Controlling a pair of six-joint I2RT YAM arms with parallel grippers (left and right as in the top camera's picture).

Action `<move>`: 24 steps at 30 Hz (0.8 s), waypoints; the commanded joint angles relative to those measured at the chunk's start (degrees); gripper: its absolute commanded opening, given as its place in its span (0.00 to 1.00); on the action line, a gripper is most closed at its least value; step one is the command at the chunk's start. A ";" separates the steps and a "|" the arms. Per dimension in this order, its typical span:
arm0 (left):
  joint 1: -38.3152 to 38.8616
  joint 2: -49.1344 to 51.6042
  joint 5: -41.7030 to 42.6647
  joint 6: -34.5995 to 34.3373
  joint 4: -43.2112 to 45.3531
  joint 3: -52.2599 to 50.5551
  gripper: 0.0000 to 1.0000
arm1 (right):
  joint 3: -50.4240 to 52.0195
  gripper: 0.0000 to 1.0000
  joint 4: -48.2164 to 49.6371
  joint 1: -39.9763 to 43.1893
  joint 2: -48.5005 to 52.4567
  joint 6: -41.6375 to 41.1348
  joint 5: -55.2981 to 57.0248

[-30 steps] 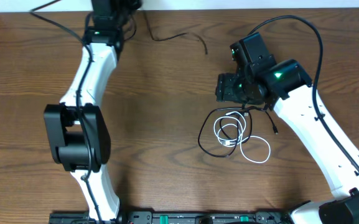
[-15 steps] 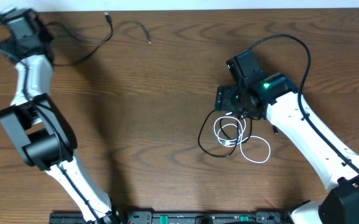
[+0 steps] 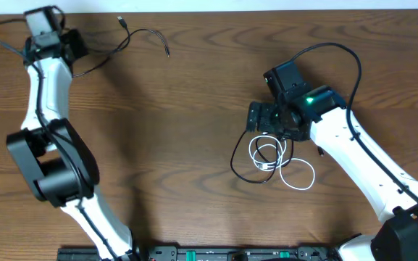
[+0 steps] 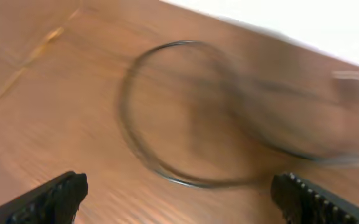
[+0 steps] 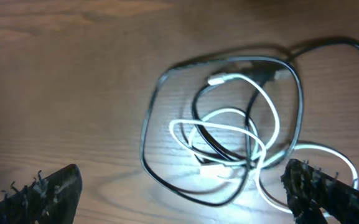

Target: Untangle cables

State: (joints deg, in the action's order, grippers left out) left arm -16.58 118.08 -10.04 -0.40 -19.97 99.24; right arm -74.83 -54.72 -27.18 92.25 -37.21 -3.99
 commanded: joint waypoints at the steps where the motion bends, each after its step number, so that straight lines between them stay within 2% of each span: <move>1: 3.52 -8.24 16.96 -2.47 -4.44 1.29 0.99 | 0.31 0.99 -2.27 1.20 -0.07 -0.26 3.08; 3: 5.20 -10.40 25.46 -3.89 -8.57 1.29 0.99 | 0.31 0.99 -3.63 3.02 -0.07 -0.46 3.93; 6: 9.03 -12.13 43.39 -6.91 -18.78 1.27 0.99 | 0.31 0.99 -4.81 6.69 -0.07 -0.46 3.87; 9: 14.08 -11.21 52.11 -7.41 -25.81 -0.24 1.00 | 0.31 0.99 -5.92 11.13 -0.07 -0.42 3.91; 14: 24.72 -9.44 46.66 -6.75 -34.21 -5.46 1.00 | 0.31 0.99 -6.99 19.43 -0.07 -0.37 5.64; 19: 36.06 -8.96 41.70 -6.84 -34.42 -11.39 1.00 | 0.31 0.99 -8.02 28.11 -0.07 -0.44 5.55; 22: 40.65 -8.96 34.53 -8.66 -34.42 -12.55 0.99 | 0.31 0.99 -7.91 30.23 -0.07 -0.48 4.79; 24: 43.19 -8.96 27.76 -13.14 -34.71 -13.11 1.00 | 0.31 0.99 -7.91 30.62 -0.07 -0.48 4.39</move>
State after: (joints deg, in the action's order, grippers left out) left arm 22.98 109.60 29.12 -8.14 -54.24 86.87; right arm -74.78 -62.52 2.48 92.25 -37.26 0.67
